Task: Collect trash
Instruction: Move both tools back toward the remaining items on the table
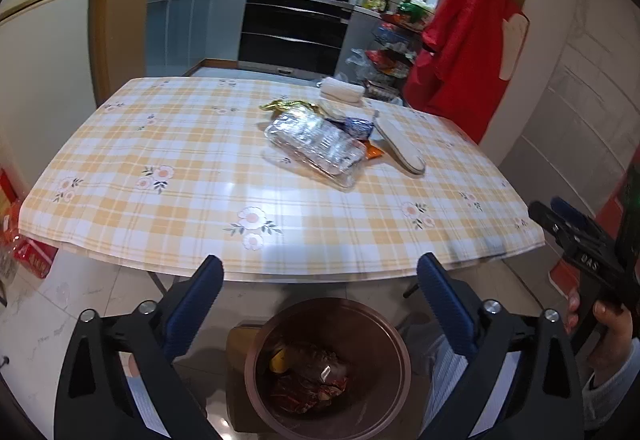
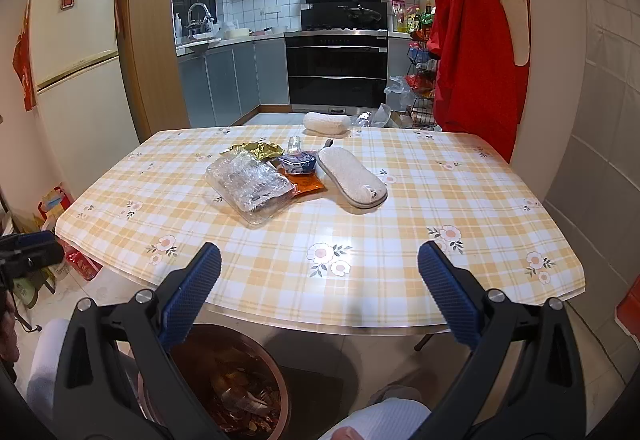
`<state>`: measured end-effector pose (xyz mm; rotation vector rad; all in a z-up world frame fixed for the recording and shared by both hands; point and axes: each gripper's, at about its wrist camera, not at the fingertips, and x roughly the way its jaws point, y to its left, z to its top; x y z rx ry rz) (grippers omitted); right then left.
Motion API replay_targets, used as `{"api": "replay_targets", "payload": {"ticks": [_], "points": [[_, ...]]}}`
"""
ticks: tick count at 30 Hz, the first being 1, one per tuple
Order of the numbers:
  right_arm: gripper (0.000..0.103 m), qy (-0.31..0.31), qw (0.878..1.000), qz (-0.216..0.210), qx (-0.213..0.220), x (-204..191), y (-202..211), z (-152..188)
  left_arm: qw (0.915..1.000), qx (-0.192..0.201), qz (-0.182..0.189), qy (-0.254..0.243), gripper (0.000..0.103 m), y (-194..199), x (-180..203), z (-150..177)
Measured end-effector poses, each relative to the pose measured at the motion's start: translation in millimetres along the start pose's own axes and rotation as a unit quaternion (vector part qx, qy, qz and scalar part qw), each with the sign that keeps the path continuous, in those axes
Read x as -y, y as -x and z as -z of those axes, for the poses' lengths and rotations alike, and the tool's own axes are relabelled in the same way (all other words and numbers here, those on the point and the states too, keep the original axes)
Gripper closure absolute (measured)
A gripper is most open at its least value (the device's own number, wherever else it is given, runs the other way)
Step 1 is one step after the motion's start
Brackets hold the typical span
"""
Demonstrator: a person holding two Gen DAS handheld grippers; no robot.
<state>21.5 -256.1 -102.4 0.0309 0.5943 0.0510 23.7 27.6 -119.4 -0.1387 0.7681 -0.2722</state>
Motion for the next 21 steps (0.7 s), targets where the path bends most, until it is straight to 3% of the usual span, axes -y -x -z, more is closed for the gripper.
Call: {"api": "replay_targets", "payload": {"ticks": [7,14,21], "points": [[0.006,0.005,1.000,0.012,-0.012,4.3,-7.5,0.4,0.9993,0.003,-0.037,0.007,0.006,-3.1,-11.8,-13.5],[0.006,0.014,0.999,0.033,-0.034,12.1,-26.7,-4.3,0.9964,0.022,-0.078,-0.025,0.006,-10.5,-15.6,-36.0],[0.006,0.011,0.998,0.010,-0.056,28.9,-58.6,-15.2,0.9938,0.022,-0.093,-0.057,0.006,-39.5,-13.2,-63.6]]}}
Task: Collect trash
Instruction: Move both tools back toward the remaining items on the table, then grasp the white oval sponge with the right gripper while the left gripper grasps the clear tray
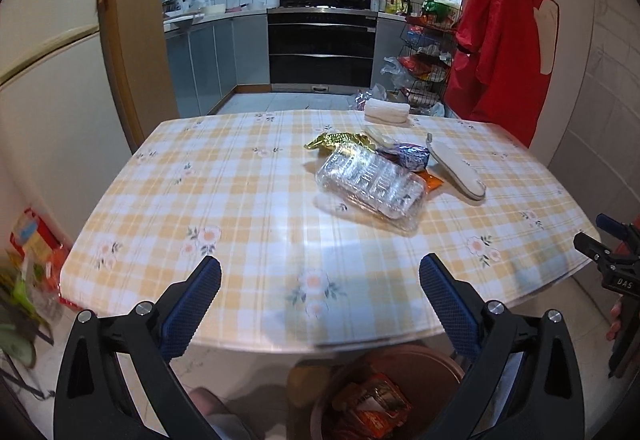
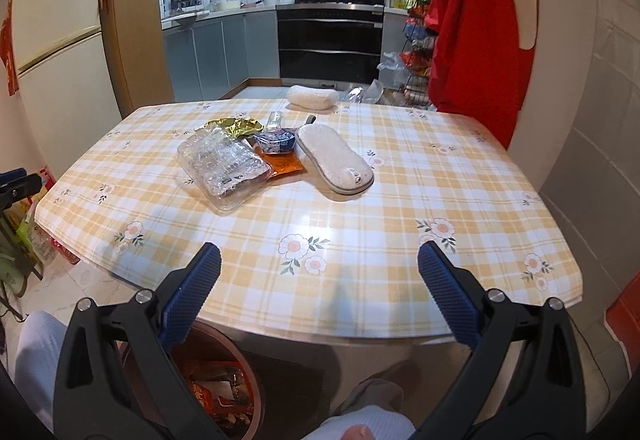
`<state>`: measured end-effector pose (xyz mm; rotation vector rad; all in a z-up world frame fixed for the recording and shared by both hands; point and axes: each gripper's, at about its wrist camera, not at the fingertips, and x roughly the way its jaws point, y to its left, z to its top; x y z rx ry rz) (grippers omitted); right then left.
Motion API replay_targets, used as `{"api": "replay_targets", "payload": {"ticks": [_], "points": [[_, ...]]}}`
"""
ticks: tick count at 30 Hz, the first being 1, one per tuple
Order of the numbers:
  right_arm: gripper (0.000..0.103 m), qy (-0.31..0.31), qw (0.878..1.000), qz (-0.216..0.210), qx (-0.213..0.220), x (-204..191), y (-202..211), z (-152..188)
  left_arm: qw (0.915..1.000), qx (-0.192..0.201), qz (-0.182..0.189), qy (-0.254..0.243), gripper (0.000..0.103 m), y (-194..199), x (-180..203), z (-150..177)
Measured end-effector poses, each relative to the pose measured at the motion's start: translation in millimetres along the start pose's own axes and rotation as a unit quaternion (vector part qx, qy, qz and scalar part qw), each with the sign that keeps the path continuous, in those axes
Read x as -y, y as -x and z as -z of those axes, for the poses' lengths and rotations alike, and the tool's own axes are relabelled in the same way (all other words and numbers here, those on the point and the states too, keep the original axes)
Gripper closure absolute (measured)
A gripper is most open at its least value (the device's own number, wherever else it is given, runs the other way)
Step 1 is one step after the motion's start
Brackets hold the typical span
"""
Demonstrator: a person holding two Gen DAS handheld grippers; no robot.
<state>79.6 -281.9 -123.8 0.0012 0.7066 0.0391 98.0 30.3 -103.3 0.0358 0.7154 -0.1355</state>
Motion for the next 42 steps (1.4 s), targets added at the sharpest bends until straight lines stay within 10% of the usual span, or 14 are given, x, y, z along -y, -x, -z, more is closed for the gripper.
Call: {"api": "replay_targets", "payload": {"ticks": [30,42], "points": [[0.007,0.138,0.984,0.023,-0.112,0.9,-296.8,-97.2,0.9953,-0.076,0.055,0.024,0.006,-189.2,12.7,-53.3],[0.047,0.114,0.988,-0.002,-0.102,9.6,-298.4,-96.3,0.9832,-0.107,0.100,0.109,0.006,-231.8,-2.7,-46.0]]}}
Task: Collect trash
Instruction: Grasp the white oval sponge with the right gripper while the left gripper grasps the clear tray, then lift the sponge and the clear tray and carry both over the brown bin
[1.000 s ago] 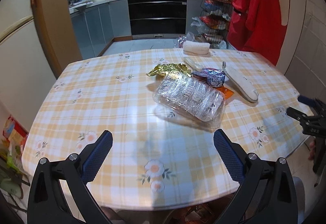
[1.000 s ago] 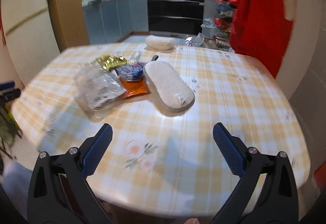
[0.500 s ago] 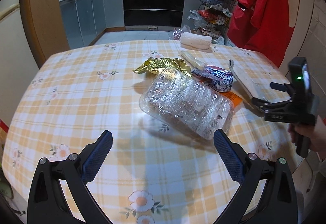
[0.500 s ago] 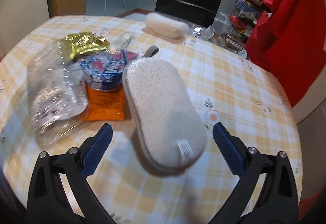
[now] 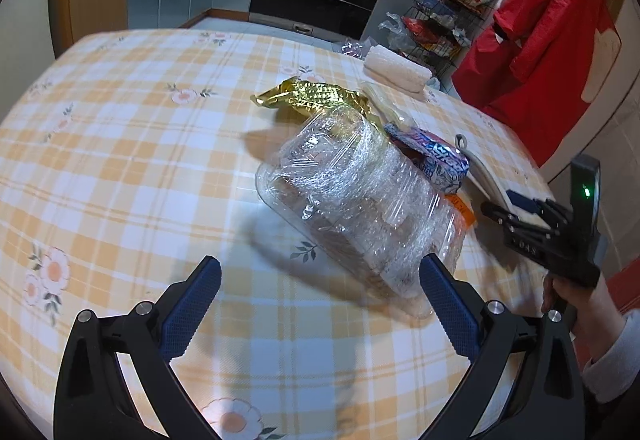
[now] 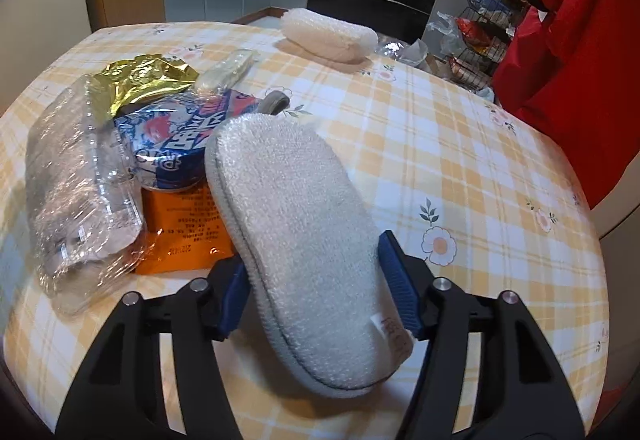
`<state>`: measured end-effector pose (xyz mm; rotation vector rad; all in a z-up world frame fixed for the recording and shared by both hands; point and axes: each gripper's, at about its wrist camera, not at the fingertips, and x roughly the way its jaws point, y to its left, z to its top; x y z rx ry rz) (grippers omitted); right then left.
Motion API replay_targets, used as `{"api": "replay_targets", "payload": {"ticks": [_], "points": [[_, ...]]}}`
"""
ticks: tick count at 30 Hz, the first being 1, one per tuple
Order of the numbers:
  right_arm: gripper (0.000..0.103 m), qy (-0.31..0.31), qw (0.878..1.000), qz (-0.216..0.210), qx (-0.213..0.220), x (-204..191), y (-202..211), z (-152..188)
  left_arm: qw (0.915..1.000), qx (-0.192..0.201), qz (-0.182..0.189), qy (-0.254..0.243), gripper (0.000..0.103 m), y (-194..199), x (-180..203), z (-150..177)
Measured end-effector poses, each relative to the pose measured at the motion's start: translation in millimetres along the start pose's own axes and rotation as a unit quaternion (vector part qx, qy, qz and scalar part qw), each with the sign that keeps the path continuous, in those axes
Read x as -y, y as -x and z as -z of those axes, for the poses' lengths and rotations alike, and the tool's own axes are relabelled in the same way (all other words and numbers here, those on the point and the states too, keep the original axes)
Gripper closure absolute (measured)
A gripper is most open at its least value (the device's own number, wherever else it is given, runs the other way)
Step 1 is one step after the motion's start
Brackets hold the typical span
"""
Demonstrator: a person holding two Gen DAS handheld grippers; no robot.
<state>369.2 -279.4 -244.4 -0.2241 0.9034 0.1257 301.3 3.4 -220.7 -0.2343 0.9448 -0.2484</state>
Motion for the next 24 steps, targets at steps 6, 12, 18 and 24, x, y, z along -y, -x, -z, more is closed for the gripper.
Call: {"api": "replay_targets", "payload": {"ticks": [6,12,18,24], "points": [[0.053,-0.007,1.000,-0.011,0.010,1.3,10.2,3.0,0.9977,0.009,0.038,0.055,0.006,-16.6,-9.7,-5.5],[0.056,-0.025,0.999,-0.023,0.012,6.9,19.8,7.9,0.9948,0.005,0.039,0.094,0.006,-35.1,-18.6,-15.0],[0.058,-0.065,0.997,-0.037,0.006,17.2,31.1,15.4,0.9885,0.006,0.044,0.144,0.007,-51.5,-33.8,-21.9],[0.059,-0.084,0.995,-0.049,0.000,19.0,43.6,26.7,0.9821,-0.001,0.073,0.174,0.034,-54.9,-39.6,-20.1]]}}
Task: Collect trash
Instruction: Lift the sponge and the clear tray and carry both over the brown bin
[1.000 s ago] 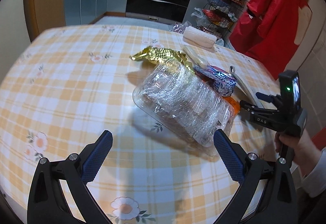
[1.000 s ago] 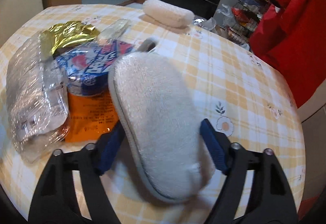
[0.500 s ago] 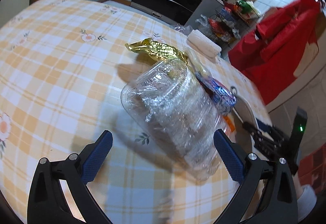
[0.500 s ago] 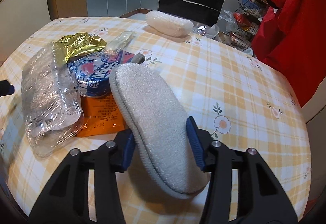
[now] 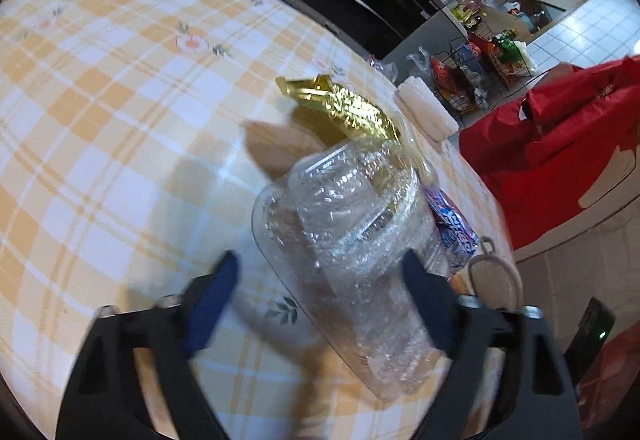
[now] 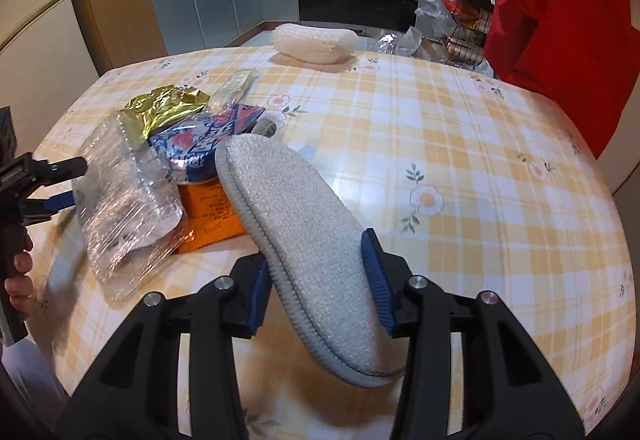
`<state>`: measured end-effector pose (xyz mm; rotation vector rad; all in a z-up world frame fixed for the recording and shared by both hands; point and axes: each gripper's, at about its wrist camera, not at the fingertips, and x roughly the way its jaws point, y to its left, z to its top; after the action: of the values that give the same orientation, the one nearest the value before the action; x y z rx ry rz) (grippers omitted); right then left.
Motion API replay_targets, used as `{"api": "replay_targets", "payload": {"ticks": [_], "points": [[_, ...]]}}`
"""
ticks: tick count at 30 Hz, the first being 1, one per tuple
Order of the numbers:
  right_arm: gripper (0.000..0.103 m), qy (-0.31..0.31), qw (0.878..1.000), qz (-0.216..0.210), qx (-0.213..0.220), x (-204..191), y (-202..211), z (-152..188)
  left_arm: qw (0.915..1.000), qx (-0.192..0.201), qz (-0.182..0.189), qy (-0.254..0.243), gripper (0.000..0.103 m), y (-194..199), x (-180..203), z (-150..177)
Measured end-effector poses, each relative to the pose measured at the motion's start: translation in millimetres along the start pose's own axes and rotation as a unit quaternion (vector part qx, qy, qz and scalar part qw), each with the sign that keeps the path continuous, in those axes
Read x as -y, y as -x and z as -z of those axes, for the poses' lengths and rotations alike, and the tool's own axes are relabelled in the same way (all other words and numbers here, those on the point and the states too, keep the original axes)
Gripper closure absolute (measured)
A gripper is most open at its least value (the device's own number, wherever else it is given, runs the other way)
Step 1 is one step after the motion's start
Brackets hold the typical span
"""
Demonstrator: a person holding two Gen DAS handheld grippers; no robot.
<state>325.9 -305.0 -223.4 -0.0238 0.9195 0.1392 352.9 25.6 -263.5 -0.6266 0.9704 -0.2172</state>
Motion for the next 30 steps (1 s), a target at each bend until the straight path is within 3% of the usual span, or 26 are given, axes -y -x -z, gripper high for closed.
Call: {"api": "replay_targets", "payload": {"ticks": [3,10,19,30], "points": [[0.059,-0.005,1.000,-0.001,-0.004,-0.6,4.5,5.0,1.0000,0.003,0.000,-0.001,0.051,9.7,0.6,2.4],[0.063,-0.031,0.999,-0.018,0.005,-1.3,26.3,20.8,0.9988,0.013,0.011,-0.046,0.068,48.0,17.0,13.2],[0.068,-0.068,0.997,-0.039,0.019,-0.3,52.1,39.7,0.9893,0.015,0.010,-0.145,0.072,83.5,59.5,40.5],[0.076,-0.117,0.990,-0.069,0.037,1.6,84.4,58.9,0.9690,0.029,0.008,-0.245,0.074,119.2,101.1,68.4]]}}
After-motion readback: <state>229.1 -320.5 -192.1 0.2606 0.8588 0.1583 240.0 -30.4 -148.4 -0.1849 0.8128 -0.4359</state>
